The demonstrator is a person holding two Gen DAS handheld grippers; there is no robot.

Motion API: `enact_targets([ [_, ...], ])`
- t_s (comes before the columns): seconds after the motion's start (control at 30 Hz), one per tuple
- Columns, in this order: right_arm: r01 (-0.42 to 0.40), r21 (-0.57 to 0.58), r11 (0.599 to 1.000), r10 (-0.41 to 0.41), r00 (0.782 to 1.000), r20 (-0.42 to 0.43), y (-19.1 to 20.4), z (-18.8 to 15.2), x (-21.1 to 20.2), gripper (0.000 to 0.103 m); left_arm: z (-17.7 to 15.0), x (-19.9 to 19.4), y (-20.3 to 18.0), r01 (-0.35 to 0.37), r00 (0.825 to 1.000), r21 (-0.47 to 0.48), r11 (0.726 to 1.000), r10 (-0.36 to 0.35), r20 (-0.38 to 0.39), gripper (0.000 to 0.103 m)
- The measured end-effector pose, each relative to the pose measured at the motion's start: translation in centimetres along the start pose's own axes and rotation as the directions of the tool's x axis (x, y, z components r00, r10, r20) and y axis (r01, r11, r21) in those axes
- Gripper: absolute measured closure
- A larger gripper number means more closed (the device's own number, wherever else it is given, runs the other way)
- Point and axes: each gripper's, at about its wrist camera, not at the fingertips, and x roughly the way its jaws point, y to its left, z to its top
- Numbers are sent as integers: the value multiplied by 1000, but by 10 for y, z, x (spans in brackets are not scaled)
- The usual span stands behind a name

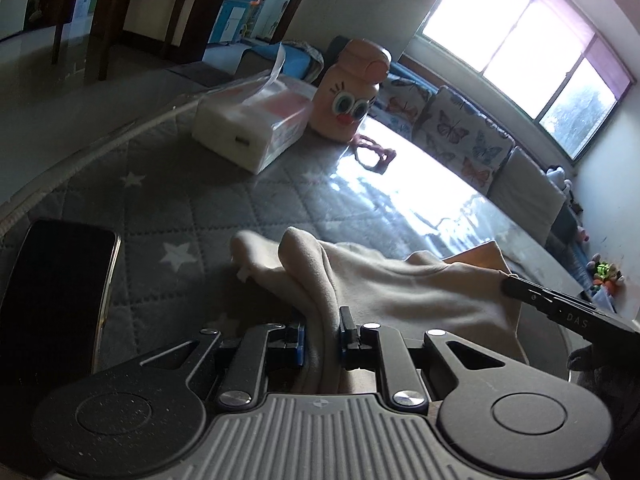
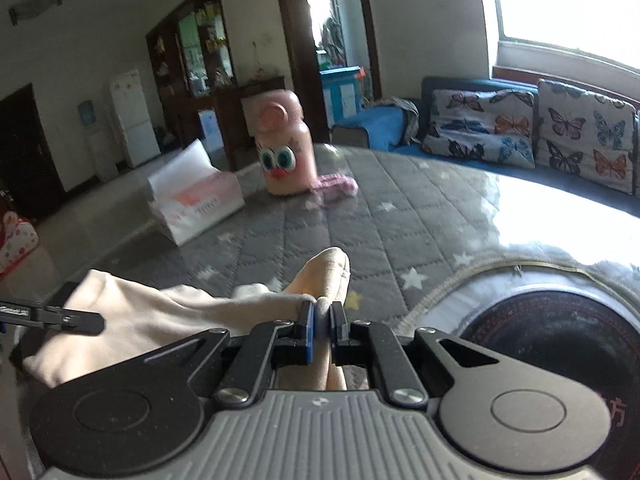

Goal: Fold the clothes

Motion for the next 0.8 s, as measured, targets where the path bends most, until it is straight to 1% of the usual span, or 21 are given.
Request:
enact_targets([
  [0.2,30,-12,999,-30,999,-26,-2,-2,10,95,-3,11,5,-32,999,7,999,32,-35,83],
  [0.23,34,-14,999,-35,999,-30,-2,-2,12,95,-2,10,5,-35,999,9,999,36,-34,80],
  [0.37,54,-22,998,-55,997,-47,-3,-3,19,92,0,4,4,-45,999,25,999,46,-18,77],
  [0.4,59,-24,998,-60,997,-52,-3,-4,20,90,1,2,4,-51,999,31,998,52,-11,76],
  [0.47,67,-28,997,-69,996,-60,-3,-4,23,89,4,-3,4,-58,998,37,998,58,3,75],
  [0.6,17,-40,999,-20,998,-67,7,0,26,89,9,-8,1,-72,997,45,996,70,34,75],
  [0.8,-58,-58,997,53,996,-78,24,5,30,89,14,-8,-8,-94,994,76,993,90,55,75],
])
